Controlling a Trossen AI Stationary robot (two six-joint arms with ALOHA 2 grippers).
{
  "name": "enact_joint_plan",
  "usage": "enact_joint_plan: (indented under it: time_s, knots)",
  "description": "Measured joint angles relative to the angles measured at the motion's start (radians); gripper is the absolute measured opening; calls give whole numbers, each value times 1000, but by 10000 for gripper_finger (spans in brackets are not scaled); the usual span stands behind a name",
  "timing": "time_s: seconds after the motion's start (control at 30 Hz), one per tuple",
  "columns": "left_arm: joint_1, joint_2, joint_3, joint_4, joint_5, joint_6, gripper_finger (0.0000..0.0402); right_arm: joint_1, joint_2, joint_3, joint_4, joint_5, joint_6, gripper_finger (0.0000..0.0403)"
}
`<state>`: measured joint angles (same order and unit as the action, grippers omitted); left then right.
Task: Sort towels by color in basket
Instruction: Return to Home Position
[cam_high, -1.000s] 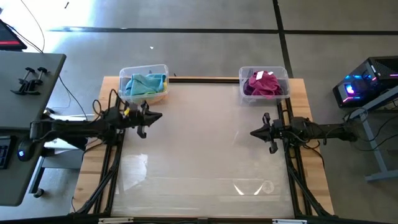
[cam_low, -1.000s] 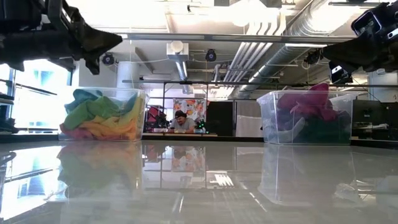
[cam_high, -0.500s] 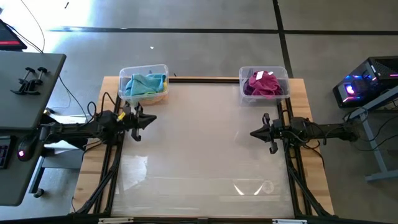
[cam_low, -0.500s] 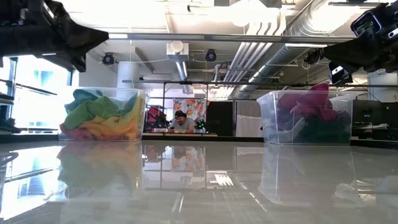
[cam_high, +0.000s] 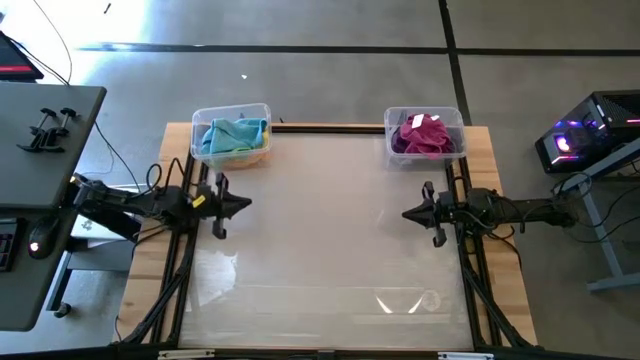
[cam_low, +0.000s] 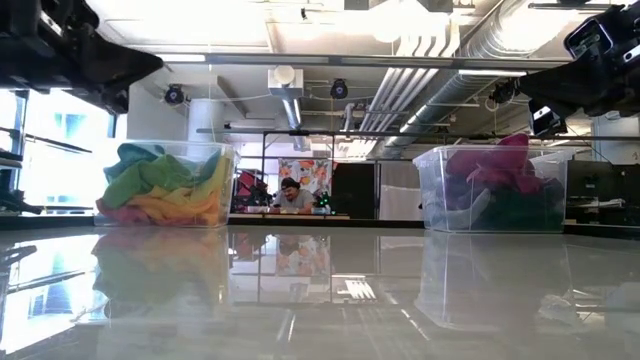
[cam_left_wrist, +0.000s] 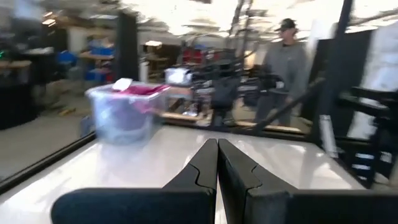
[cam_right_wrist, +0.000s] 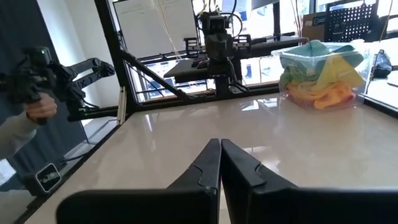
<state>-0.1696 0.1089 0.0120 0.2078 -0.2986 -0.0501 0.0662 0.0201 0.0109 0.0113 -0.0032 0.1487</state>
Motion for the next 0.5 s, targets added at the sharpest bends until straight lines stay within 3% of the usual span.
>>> enact_joint_plan:
  time_s: [0.17, 0.5]
  knots:
    - [18, 0, 0, 36, 147, 44, 0, 0, 0, 0, 0, 0, -50, 2]
    - [138, 0, 0, 30, 238, 48, 0, 0, 0, 0, 0, 0, -44, 2]
